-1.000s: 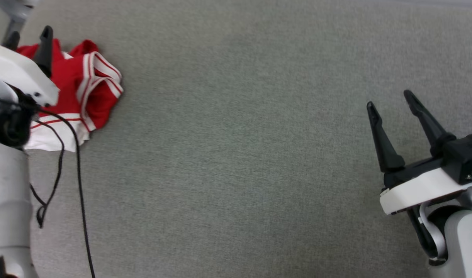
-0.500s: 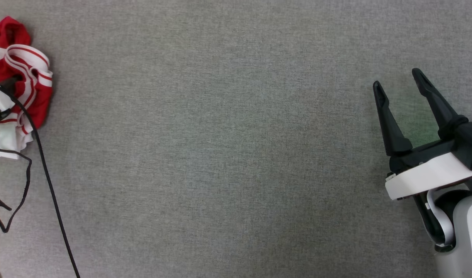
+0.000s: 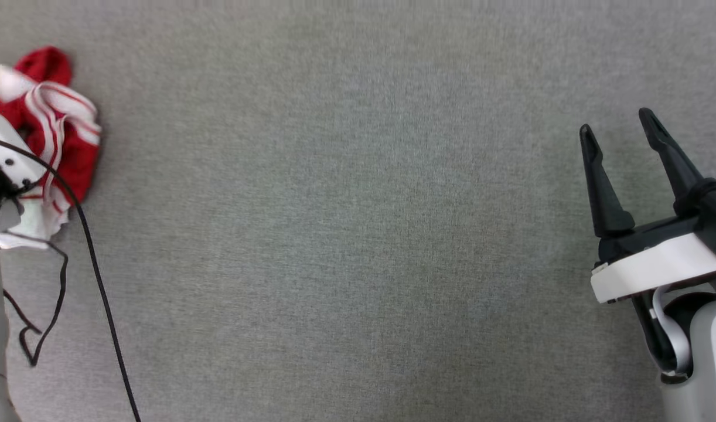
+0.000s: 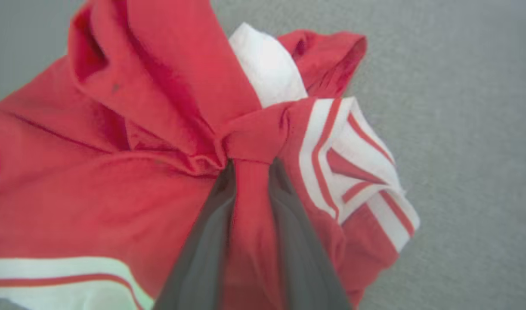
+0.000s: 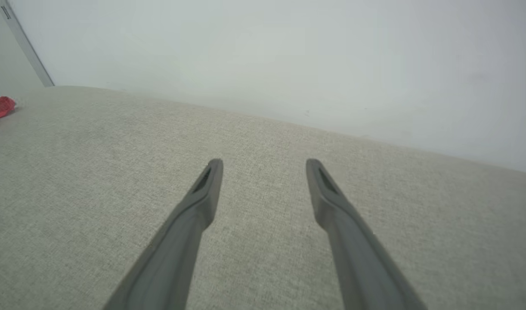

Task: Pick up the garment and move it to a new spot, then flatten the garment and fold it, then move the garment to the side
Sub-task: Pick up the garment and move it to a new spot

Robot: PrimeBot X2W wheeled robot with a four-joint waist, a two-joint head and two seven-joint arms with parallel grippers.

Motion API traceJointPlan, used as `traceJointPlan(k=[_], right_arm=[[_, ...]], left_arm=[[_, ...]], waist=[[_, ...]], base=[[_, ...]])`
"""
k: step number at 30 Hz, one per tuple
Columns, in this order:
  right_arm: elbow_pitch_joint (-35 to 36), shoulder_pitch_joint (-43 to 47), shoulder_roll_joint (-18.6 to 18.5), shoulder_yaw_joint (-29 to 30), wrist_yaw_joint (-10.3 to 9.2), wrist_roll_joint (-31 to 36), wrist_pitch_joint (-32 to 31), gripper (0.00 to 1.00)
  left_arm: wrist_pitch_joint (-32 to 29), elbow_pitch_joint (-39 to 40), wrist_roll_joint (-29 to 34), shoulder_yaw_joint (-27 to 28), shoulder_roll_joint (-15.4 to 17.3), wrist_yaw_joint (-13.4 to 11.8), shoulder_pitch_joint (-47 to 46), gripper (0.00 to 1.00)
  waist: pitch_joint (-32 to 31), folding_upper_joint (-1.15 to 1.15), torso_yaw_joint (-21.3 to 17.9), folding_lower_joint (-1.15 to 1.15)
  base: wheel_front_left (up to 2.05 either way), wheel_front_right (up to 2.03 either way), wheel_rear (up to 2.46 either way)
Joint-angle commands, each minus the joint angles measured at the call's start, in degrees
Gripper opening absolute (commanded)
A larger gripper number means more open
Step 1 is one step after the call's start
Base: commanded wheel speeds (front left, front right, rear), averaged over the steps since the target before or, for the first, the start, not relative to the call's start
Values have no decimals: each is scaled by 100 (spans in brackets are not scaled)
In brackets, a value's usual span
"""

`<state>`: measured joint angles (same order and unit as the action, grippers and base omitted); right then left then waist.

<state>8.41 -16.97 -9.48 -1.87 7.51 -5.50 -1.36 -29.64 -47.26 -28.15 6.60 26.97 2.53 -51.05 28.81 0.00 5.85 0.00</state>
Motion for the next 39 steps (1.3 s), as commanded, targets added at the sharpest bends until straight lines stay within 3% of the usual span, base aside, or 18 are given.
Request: traceJointPlan(k=[1, 12, 20, 29, 39], right_arm=[[-43, 107, 56, 18, -3, -30, 32, 100], [-332, 462, 359, 196, -4, -45, 182, 100], [-298, 927, 534, 432, -3, 26, 77, 100], [-296, 1165, 629, 373, -4, -55, 32, 100], [-187, 1393, 660, 471, -3, -59, -45, 100]], left_arm=[[277, 124, 51, -21, 2, 38, -39, 0], [2334, 724, 317, -253, -293, 263, 110, 0], [3401, 1427, 622, -810, -932, 319, 466, 0], [4001, 2392, 854, -1414, -1612, 278, 1246, 0], [3924, 3343, 865, -2562, -2219, 394, 2283, 0]], waist=[[-287, 0, 44, 0], [-1330, 0, 61, 0], [-1847, 0, -1, 0], [-2201, 0, -620, 0], [-2259, 0, -1315, 0]], base=[[0, 0, 0], [0, 0, 0], [0, 0, 0], [0, 0, 0], [0, 0, 0]])
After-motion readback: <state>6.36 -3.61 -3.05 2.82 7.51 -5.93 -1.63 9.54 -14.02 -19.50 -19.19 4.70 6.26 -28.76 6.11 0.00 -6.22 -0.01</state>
